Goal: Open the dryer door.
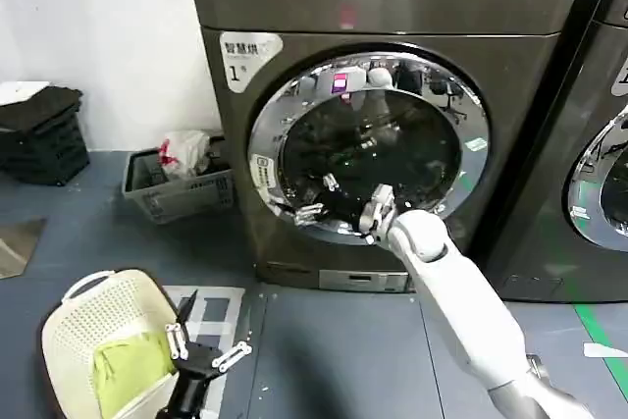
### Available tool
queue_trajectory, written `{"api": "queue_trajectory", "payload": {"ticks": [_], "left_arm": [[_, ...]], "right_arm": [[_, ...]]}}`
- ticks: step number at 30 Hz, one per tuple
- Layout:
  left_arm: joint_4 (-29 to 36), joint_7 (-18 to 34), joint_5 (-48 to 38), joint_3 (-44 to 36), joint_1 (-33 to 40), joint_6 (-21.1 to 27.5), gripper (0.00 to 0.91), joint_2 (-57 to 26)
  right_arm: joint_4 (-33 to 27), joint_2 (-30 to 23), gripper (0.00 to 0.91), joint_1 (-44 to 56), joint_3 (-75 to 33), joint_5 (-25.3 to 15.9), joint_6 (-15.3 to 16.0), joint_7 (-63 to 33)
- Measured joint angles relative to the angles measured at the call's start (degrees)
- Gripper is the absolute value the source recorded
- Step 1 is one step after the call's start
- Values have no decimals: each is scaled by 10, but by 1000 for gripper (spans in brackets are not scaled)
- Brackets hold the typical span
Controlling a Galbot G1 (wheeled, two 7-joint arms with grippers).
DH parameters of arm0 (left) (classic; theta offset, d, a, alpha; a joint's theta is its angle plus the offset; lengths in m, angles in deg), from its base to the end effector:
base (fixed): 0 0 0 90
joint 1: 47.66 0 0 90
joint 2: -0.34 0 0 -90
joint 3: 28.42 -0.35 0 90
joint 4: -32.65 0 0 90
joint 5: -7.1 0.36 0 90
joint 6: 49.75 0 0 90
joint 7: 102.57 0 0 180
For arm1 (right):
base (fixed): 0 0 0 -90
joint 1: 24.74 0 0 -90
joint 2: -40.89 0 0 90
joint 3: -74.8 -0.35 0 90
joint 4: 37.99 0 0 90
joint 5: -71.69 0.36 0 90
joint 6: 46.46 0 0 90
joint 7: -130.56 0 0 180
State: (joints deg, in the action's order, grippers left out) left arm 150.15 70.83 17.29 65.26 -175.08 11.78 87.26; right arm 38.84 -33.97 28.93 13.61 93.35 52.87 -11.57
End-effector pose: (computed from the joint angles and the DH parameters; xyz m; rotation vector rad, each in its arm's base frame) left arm 0.1422 0.0303 -0.3385 0.2381 2.8004 0.3857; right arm 0.5206 0.0502 -0.1895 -1.5479 2.6650 -0.2019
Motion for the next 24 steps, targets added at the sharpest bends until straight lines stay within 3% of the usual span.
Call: {"api": "queue_trajectory", "payload": {"ticks": [24], "left_arm": [[2,0,0,1,-3,-4,907,1]], "right_arm": [[-39,-42,907,-21,24,-17,-4,3]]}}
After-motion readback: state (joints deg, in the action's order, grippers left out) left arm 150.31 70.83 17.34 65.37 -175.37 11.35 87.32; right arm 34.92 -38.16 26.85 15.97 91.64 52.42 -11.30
